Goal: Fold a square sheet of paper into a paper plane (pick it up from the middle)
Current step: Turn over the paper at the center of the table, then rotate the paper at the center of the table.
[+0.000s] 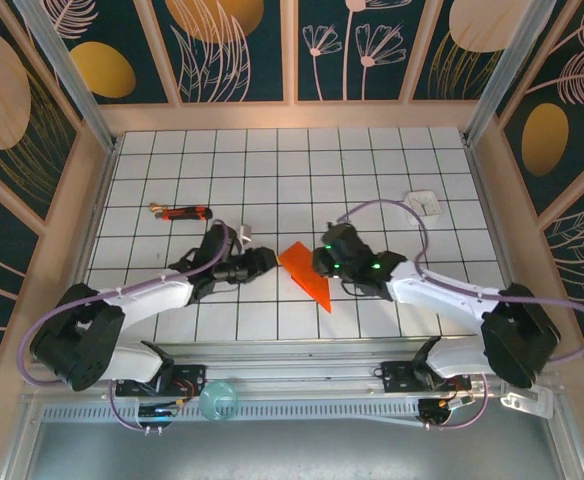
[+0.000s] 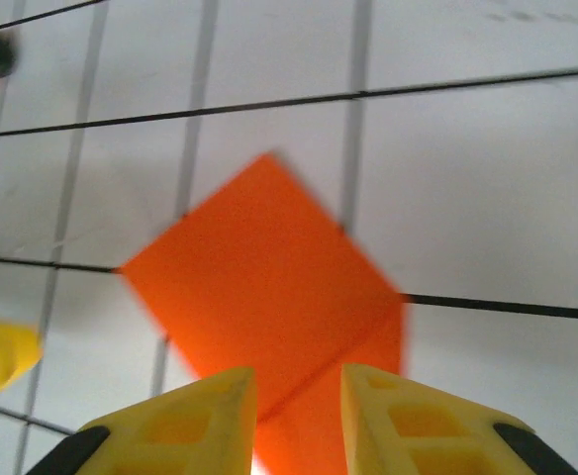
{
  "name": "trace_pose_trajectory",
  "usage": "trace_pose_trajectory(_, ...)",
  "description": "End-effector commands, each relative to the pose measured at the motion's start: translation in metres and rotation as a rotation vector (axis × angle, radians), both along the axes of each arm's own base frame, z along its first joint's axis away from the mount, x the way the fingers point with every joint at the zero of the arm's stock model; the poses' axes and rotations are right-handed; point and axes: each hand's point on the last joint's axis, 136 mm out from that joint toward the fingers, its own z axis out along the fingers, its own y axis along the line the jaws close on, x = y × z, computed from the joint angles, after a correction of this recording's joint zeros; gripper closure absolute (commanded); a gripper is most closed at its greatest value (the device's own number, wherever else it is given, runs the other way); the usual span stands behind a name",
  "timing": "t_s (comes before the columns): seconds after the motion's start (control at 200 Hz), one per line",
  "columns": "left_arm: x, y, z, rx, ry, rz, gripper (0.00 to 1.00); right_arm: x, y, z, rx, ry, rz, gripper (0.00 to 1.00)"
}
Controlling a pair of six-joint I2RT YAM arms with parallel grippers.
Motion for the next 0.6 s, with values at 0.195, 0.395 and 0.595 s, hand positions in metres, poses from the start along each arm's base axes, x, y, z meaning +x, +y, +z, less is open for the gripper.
trace_pose_trajectory(0.195,0.002,-0.053,-0.020,-0.073,0.093,-0.097,0.81,-0.029,0.003,-0.047,0.139,0.150,0.059,0.85)
trace_pose_trajectory(0.395,0.017,-0.047,-0.053,-0.011,0.136,-0.120,0.85,-0.046,0.002,-0.071,0.146,0.220,0.008,0.89)
trace_pose_trajectory(0.595,0.037,-0.050,-0.065,0.025,0.126,-0.174,0.85,-0.064,0.027,-0.077,0.180,0.255,0.010,0.91)
